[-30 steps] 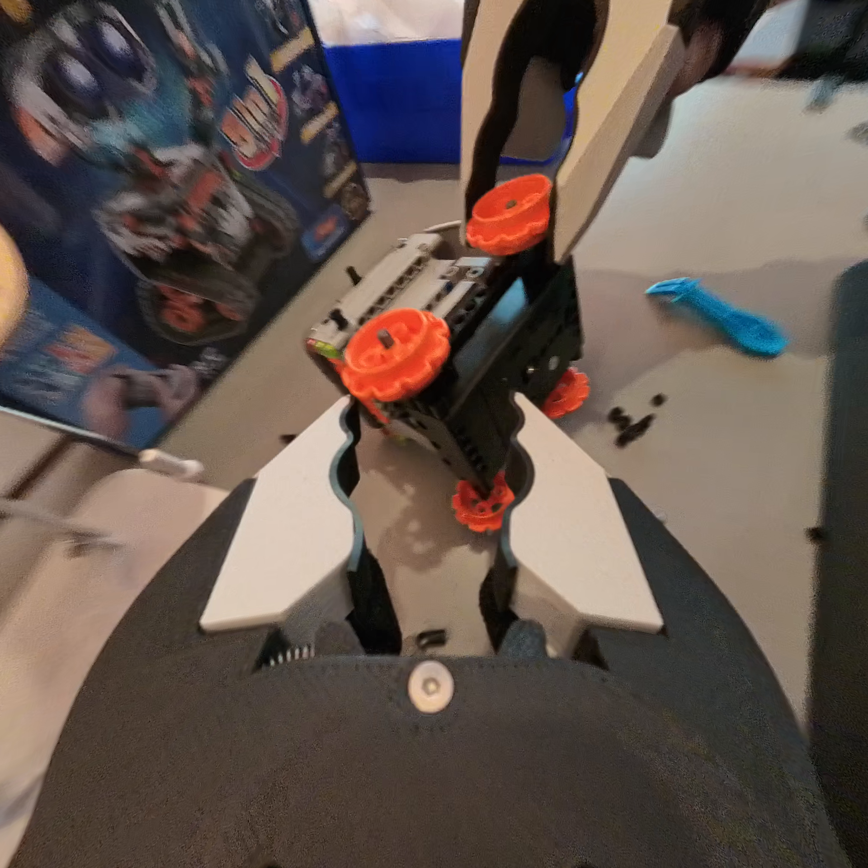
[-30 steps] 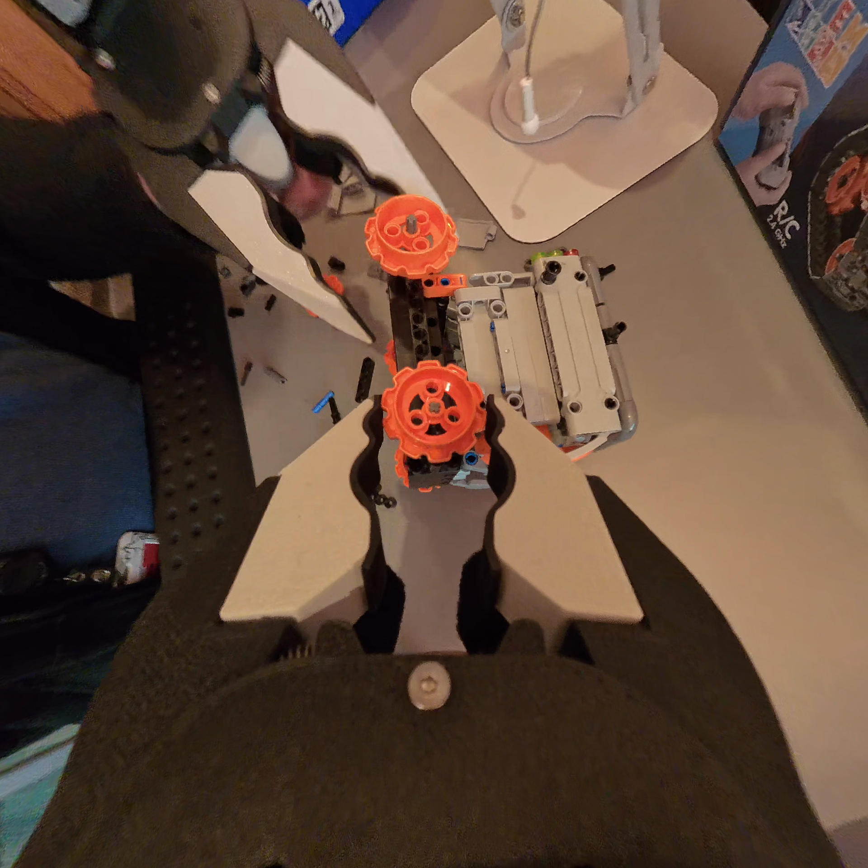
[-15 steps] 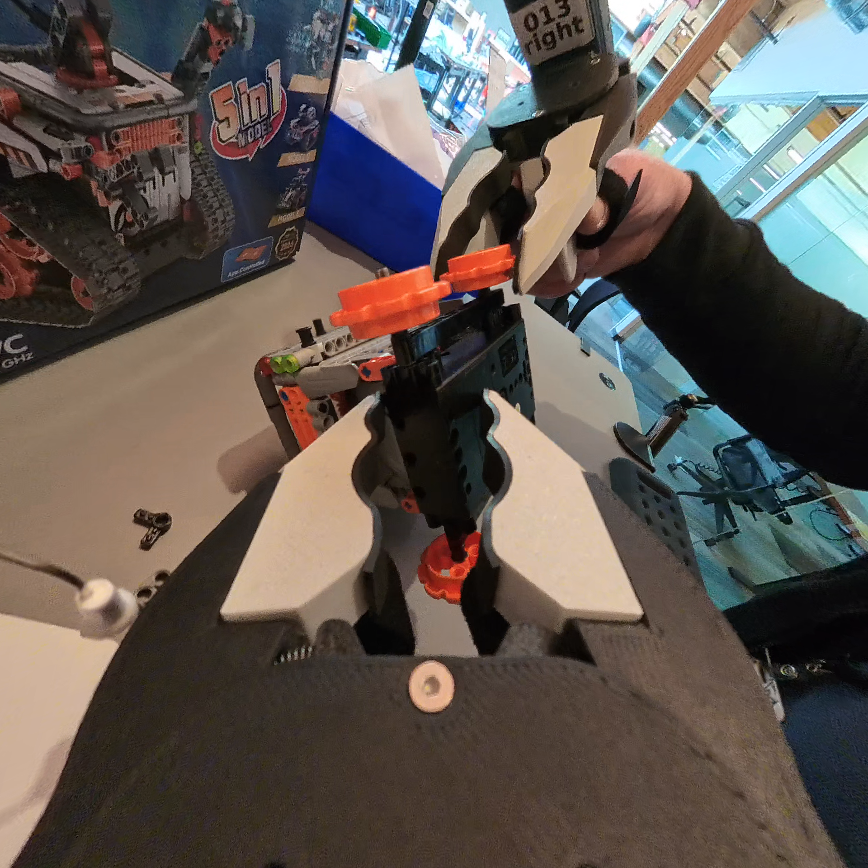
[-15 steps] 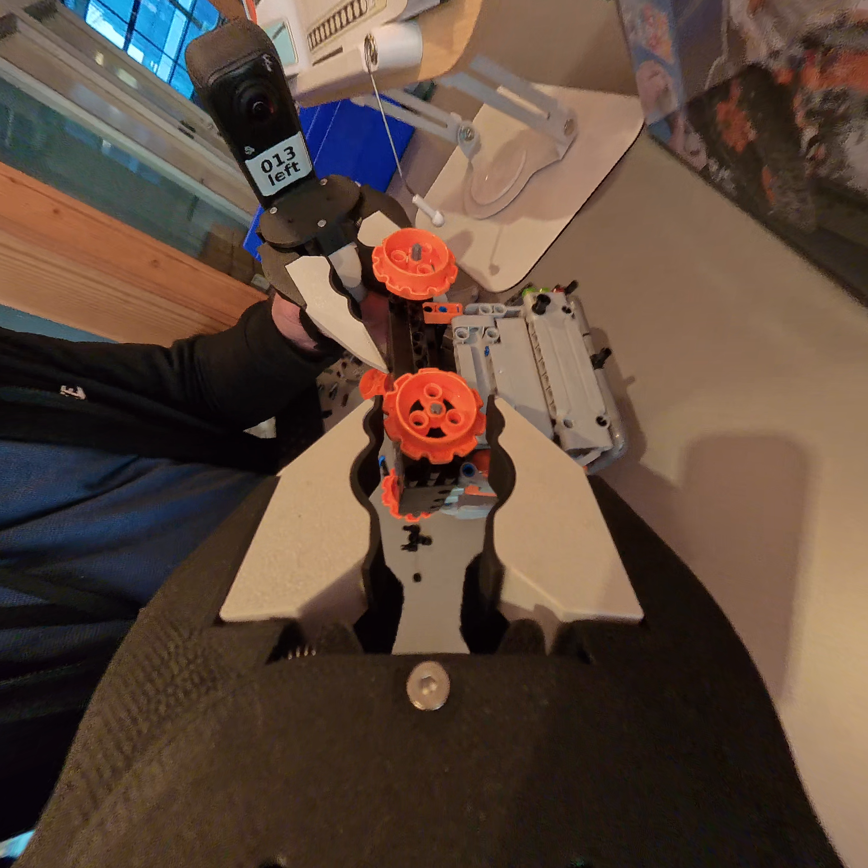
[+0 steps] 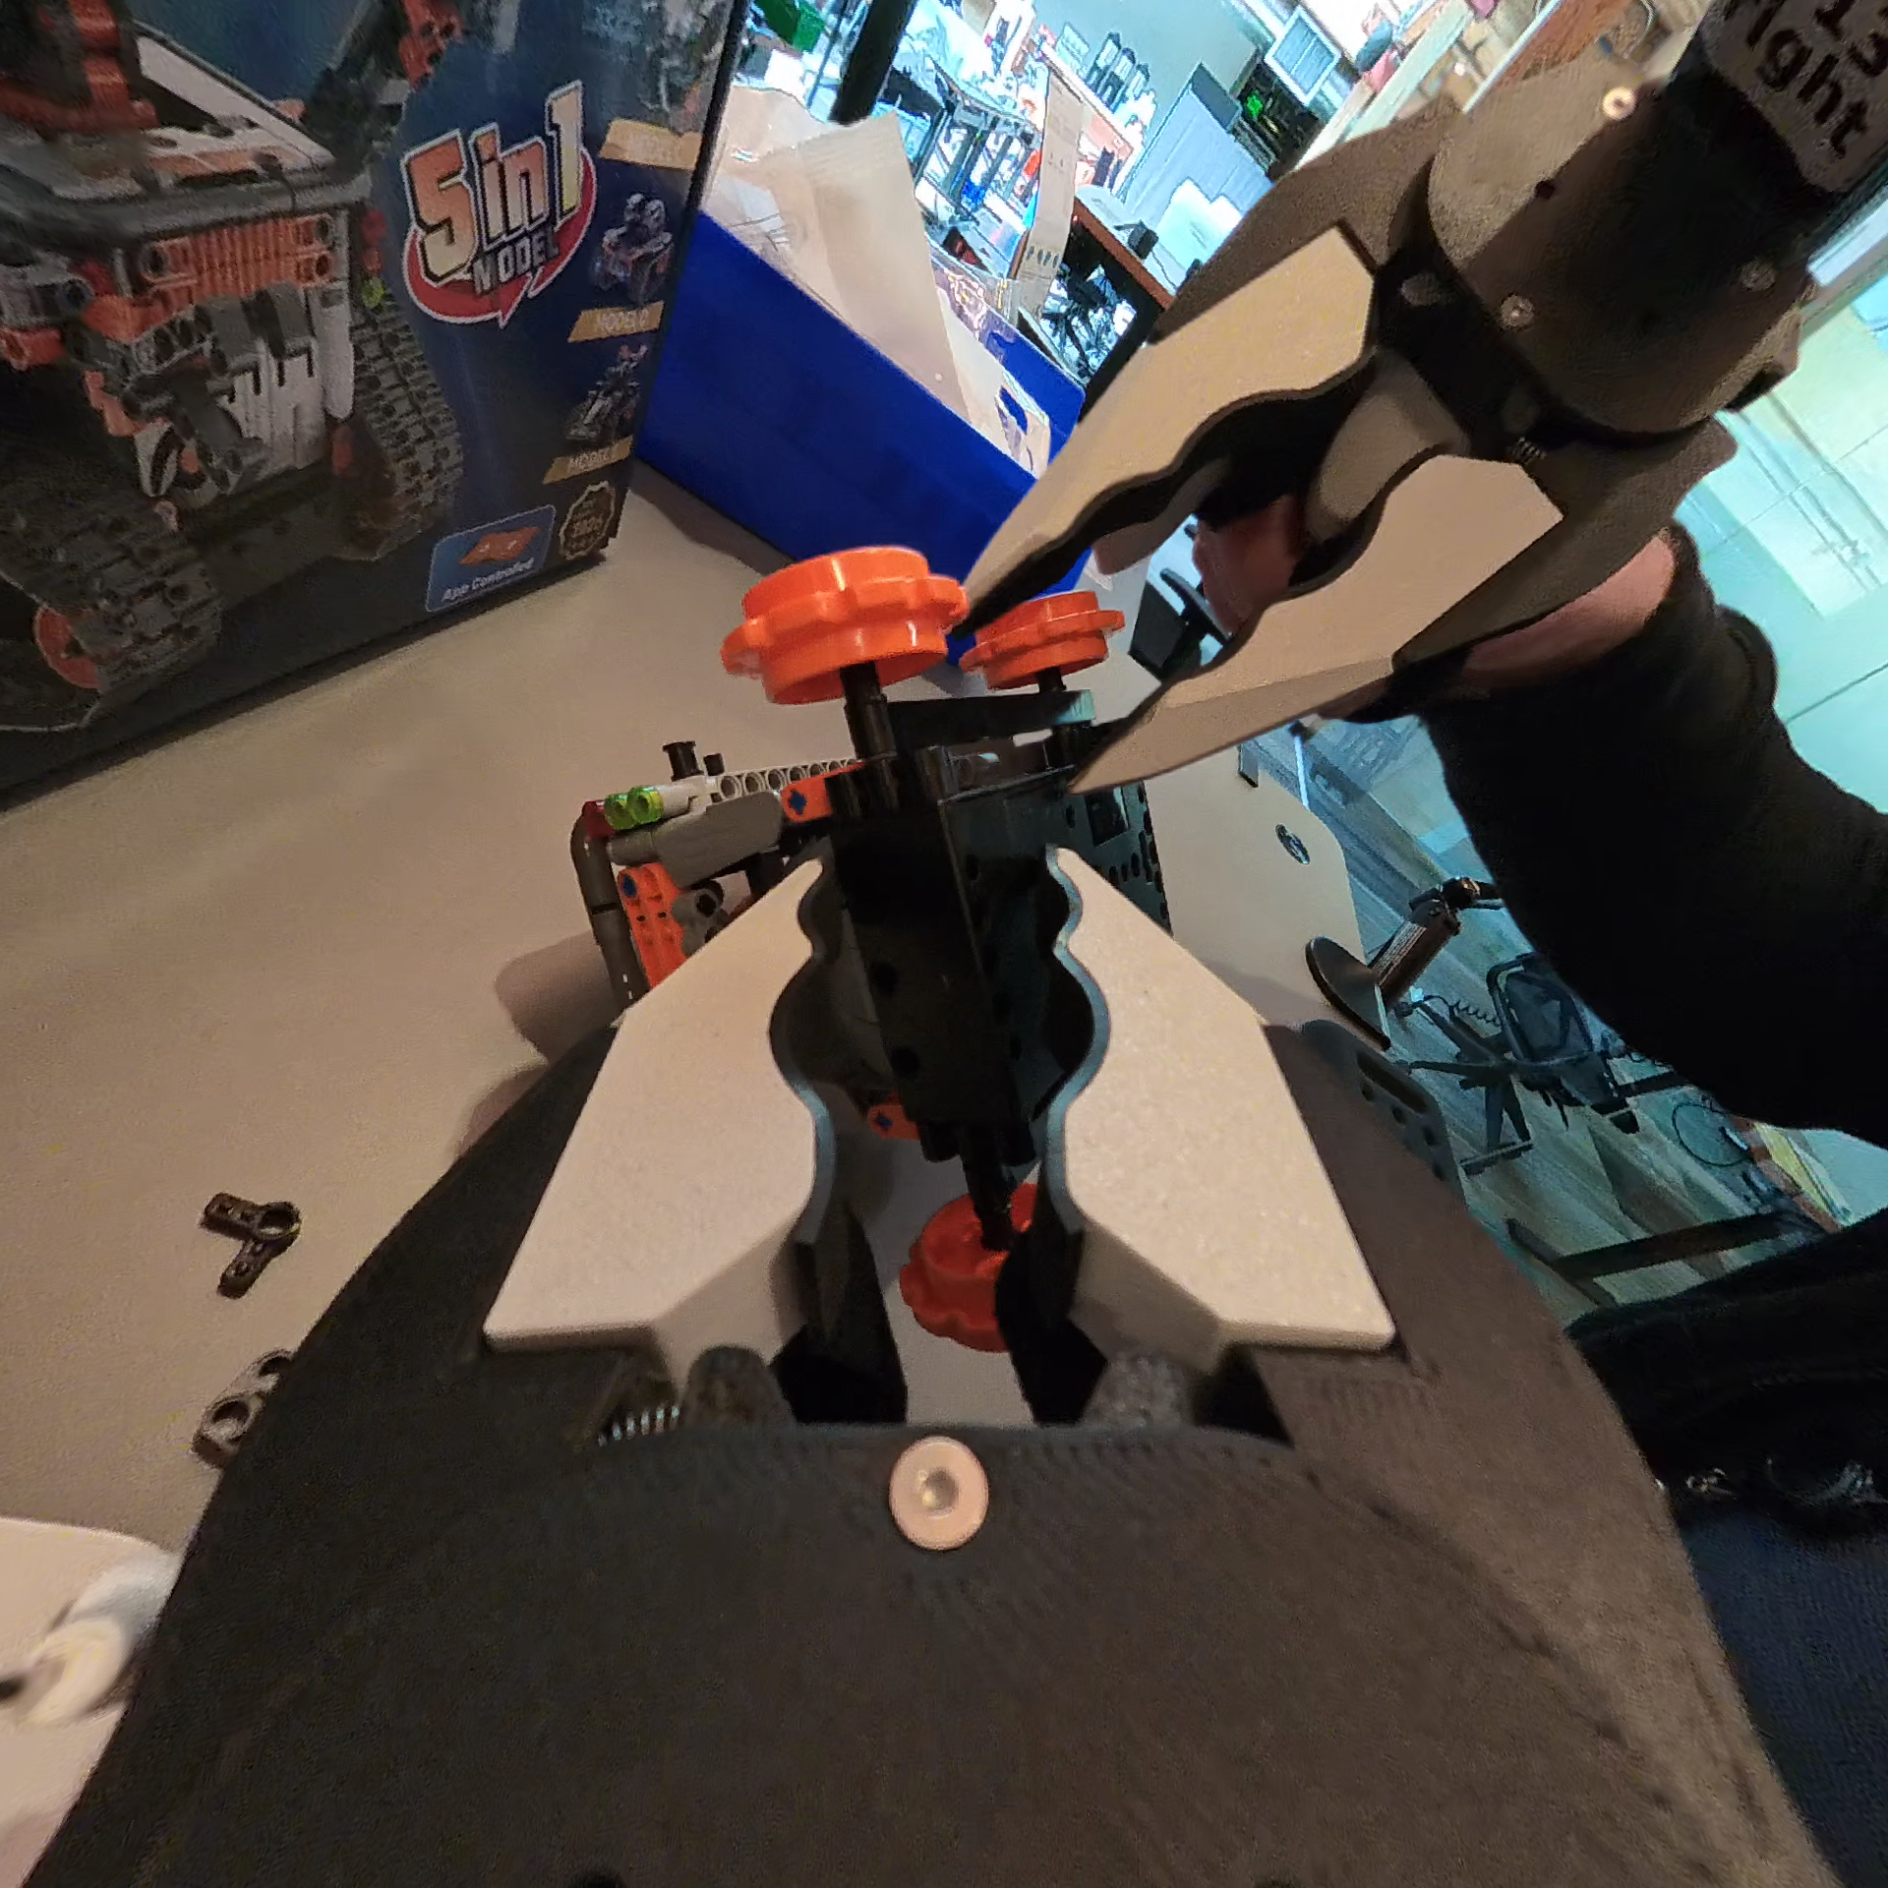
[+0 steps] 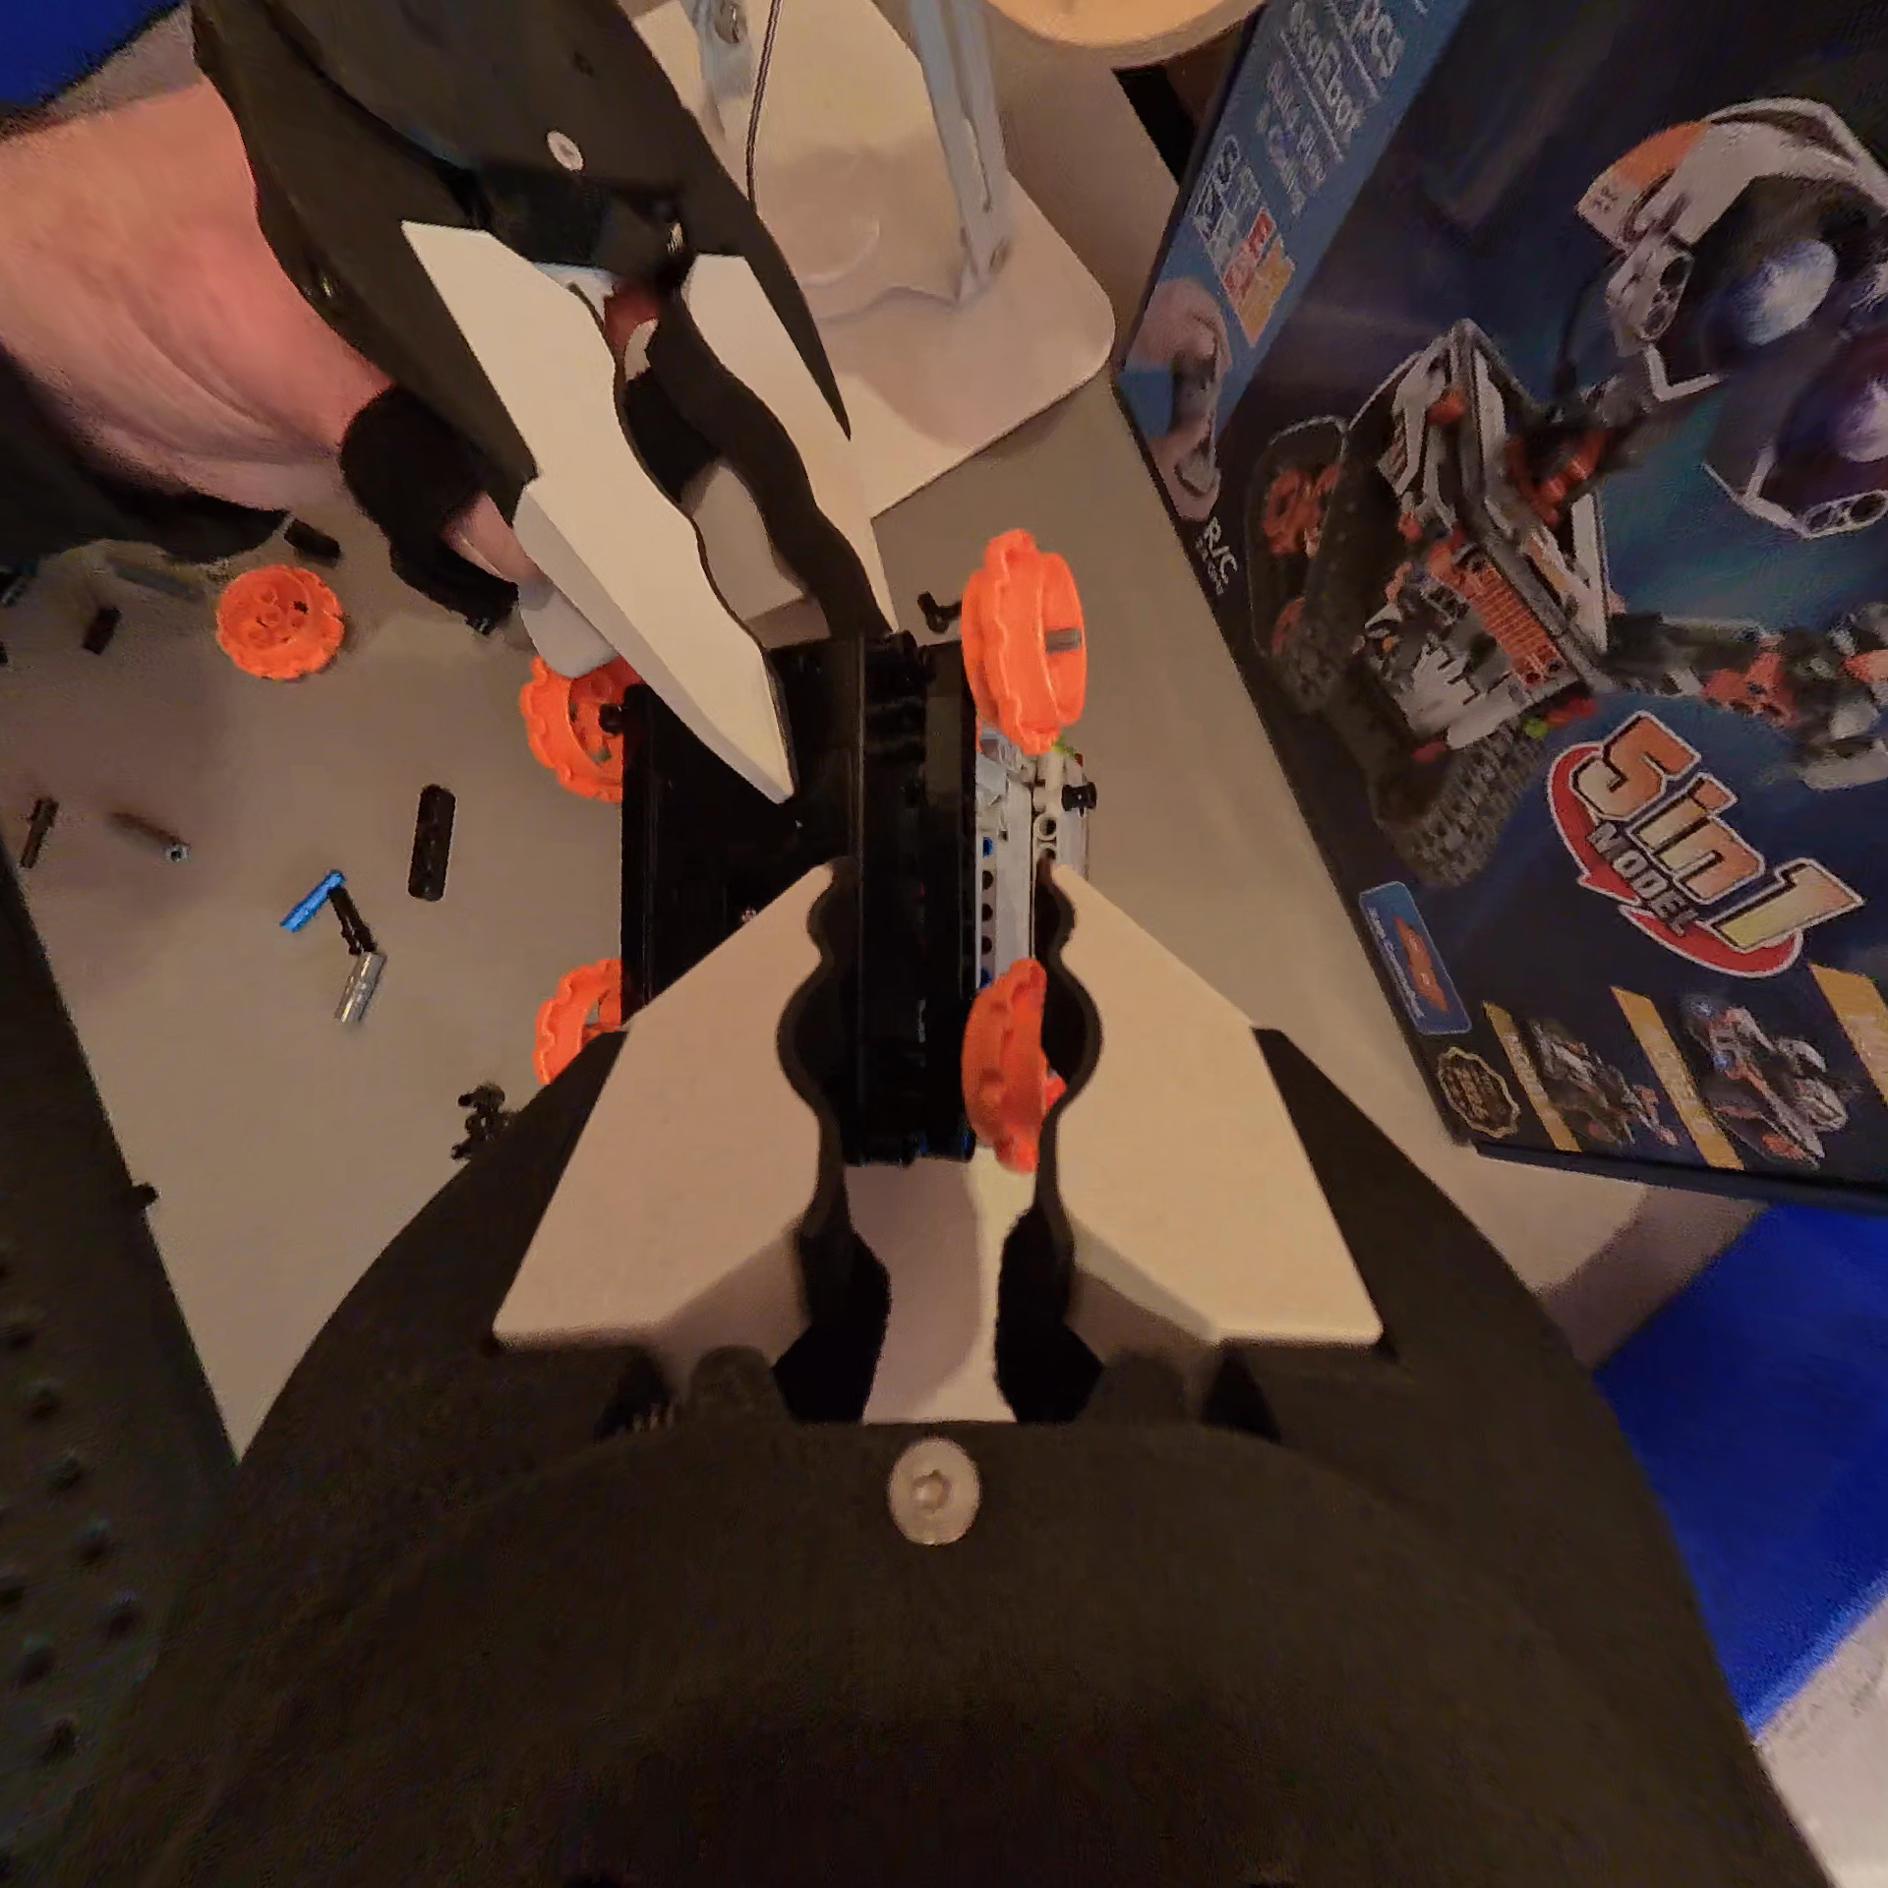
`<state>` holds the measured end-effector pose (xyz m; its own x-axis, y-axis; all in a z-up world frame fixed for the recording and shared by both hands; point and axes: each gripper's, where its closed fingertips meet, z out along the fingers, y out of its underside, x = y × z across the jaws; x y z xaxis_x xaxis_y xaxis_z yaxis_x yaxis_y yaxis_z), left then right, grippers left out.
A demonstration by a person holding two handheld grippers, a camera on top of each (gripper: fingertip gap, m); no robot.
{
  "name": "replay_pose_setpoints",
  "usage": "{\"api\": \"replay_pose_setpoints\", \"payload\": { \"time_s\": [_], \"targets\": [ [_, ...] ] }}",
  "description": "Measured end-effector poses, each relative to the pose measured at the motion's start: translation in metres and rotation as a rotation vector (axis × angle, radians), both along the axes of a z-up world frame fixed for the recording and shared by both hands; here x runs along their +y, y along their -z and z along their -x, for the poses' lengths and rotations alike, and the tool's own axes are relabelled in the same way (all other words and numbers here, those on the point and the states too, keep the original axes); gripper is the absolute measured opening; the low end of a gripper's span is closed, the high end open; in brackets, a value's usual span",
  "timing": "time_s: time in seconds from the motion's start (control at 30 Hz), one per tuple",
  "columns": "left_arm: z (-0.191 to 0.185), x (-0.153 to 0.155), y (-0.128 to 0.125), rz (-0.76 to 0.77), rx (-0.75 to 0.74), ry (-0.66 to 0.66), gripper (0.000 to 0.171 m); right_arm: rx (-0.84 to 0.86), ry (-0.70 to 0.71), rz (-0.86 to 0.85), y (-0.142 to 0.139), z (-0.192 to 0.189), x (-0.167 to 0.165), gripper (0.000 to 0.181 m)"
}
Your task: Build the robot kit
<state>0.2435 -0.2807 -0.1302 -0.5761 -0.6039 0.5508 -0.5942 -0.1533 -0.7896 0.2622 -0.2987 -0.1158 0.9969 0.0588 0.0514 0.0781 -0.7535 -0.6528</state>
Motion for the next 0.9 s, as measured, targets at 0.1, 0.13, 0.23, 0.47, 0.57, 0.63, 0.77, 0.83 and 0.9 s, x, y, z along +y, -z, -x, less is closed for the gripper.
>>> {"api": "replay_pose_setpoints", "payload": {
  "time_s": [0.1,0.13,0.23,0.47,0.57,0.63,0.77,0.83,0.9],
  "targets": [
    [0.000,0.003,0.000,0.015,0.002,-0.004,0.037,0.003,-0.007,-0.029,-0.004,0.001,0.005,0.018],
    [0.001,0.002,0.000,0.016,0.004,0.002,0.037,0.038,-0.006,-0.042,-0.006,0.003,0.007,0.016],
    [0.002,0.001,-0.001,-0.008,-0.012,-0.006,0.037,0.005,0.002,0.008,0.000,-0.003,0.005,0.021],
    [0.002,-0.002,-0.001,-0.009,-0.011,0.002,0.038,-0.191,-0.034,0.056,0.009,0.001,0.009,0.007],
    [0.001,0.000,-0.004,-0.013,-0.034,0.011,0.039,-0.228,-0.050,0.022,0.008,0.003,0.009,0.007],
    [0.000,0.000,-0.008,0.006,-0.046,0.027,0.039,-0.220,-0.062,0.015,0.007,0.003,0.008,0.007],
    [-0.001,-0.002,-0.013,0.055,-0.053,0.084,0.034,-0.232,-0.103,0.004,0.006,0.005,0.004,0.007],
    [0.000,-0.004,-0.014,0.091,-0.042,0.102,0.031,-0.234,-0.123,0.004,0.006,0.006,0.002,0.007],
    [0.000,-0.005,-0.014,0.124,-0.032,0.107,0.030,-0.244,-0.144,0.000,0.005,0.007,0.000,0.007]
  ]
}}
